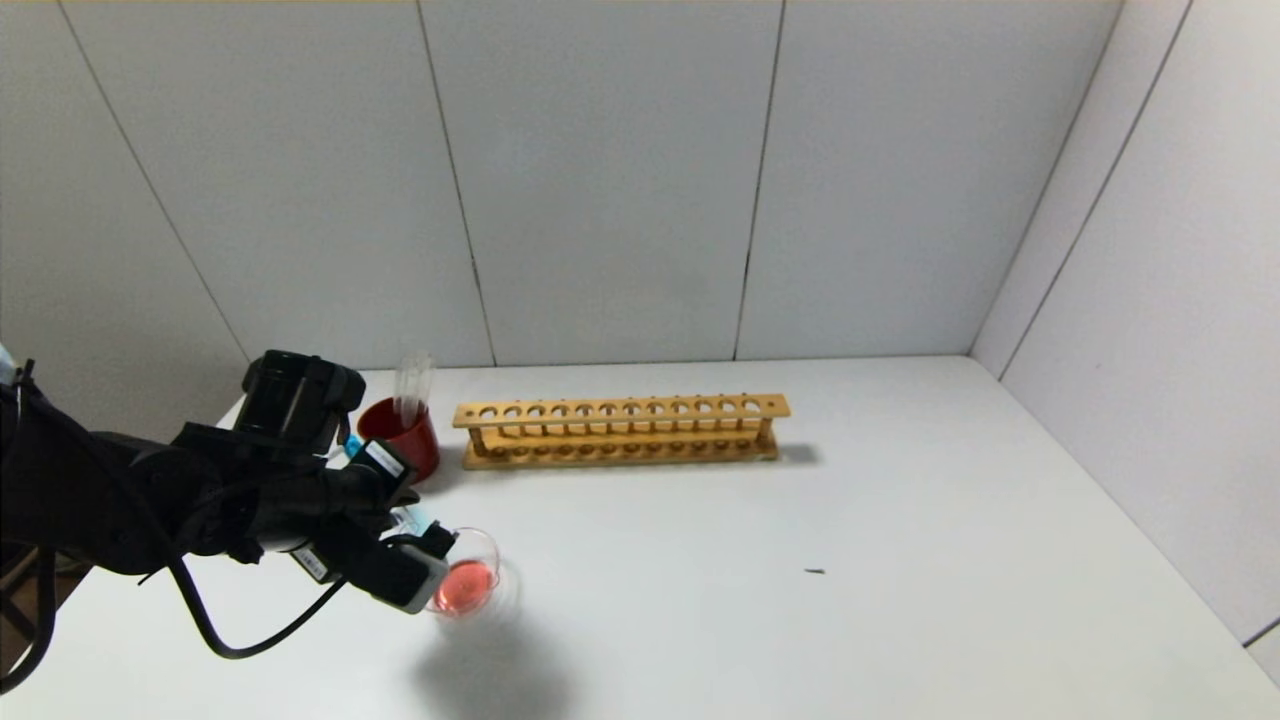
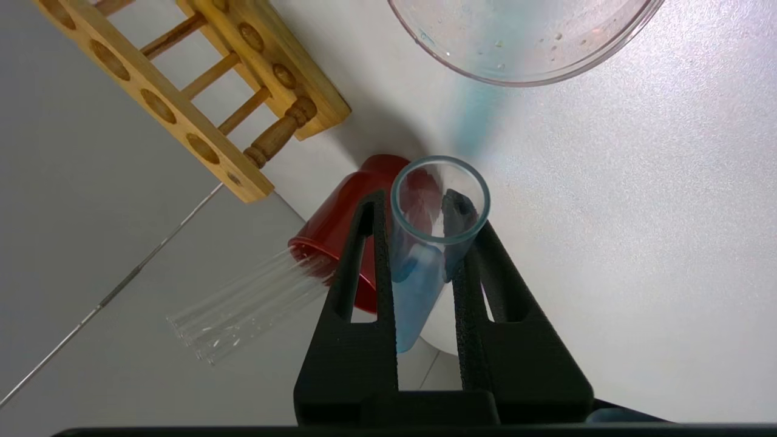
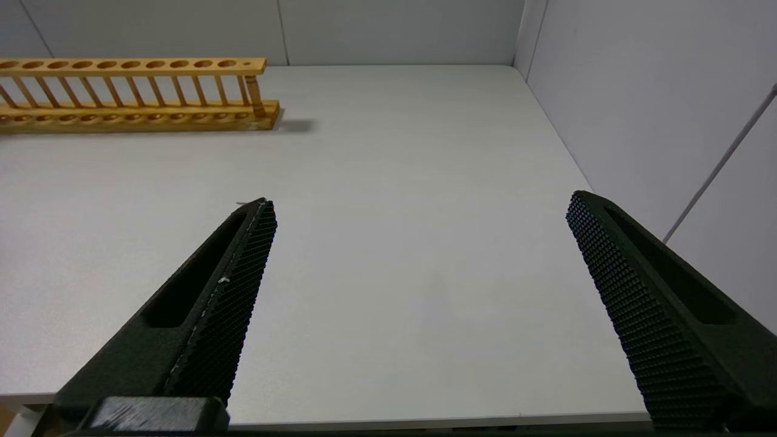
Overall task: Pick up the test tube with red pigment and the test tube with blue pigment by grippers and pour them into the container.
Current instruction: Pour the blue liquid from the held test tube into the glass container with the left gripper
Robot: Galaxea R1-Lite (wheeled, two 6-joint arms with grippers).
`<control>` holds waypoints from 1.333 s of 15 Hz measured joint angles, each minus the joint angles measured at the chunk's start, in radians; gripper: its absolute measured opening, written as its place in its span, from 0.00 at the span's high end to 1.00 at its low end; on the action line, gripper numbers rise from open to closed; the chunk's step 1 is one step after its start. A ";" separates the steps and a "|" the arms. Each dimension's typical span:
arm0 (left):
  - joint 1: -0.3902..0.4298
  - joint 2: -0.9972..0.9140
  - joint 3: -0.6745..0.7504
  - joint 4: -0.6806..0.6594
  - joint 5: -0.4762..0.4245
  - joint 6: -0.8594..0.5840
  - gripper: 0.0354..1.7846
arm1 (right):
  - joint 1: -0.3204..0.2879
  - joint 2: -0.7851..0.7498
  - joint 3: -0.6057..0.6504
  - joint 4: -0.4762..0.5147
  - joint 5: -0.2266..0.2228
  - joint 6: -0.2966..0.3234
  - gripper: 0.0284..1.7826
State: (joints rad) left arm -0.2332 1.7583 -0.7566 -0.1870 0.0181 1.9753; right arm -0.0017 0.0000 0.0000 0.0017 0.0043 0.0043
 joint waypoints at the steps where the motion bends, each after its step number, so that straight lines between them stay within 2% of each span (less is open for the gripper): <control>1: -0.001 0.000 0.000 0.000 0.007 0.000 0.84 | 0.000 0.000 0.000 0.000 0.000 0.000 0.02; 11: -0.010 0.032 0.001 -0.037 0.024 0.040 0.84 | 0.000 0.000 0.000 0.000 0.000 0.000 0.02; 15: -0.011 0.037 0.001 -0.038 0.024 0.158 0.84 | 0.000 0.000 0.000 0.000 0.000 0.000 0.02; 20: -0.012 0.038 0.001 -0.051 0.056 0.186 0.84 | 0.000 0.000 0.000 0.000 0.000 0.000 0.02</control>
State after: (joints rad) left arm -0.2449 1.7962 -0.7551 -0.2377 0.0740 2.1615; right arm -0.0017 0.0000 0.0000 0.0017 0.0043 0.0043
